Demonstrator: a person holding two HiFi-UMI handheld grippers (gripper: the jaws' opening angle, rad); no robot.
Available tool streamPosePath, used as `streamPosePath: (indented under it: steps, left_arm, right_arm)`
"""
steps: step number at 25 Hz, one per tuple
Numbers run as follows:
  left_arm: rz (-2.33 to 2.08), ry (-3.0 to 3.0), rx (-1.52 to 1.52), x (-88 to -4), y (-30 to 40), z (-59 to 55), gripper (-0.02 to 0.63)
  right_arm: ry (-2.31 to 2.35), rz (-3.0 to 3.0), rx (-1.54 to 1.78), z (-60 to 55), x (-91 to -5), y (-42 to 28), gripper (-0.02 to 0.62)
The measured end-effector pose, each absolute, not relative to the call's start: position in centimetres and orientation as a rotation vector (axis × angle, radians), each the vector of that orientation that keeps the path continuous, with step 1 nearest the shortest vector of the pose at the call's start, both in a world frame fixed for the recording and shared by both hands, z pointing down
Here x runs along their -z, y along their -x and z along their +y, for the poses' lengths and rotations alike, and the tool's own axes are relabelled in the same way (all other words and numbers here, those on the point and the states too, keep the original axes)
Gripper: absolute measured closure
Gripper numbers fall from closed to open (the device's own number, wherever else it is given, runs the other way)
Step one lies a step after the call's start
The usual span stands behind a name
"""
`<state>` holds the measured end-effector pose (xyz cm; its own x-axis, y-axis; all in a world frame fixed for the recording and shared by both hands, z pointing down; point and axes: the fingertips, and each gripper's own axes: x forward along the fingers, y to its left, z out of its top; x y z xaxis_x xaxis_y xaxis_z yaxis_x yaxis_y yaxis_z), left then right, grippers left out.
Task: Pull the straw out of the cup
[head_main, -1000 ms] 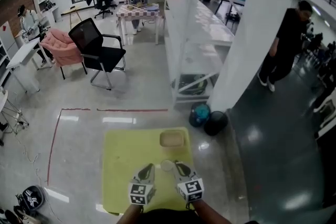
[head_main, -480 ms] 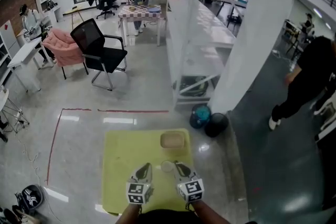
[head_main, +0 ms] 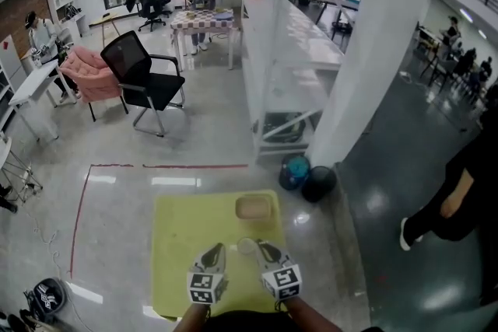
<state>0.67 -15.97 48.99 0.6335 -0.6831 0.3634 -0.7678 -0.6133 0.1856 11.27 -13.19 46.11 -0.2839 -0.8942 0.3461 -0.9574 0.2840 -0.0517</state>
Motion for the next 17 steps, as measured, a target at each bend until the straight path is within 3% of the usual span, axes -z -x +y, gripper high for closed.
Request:
streamPosePath:
  steps: [17]
  left_arm:
    - [-1.16, -2.541, -0.372, -48.99, -0.41, -15.08, 0.561]
  right_arm:
    - [-1.686, -2.319, -0.368, -12.44, -46.05, -10.75, 0.561]
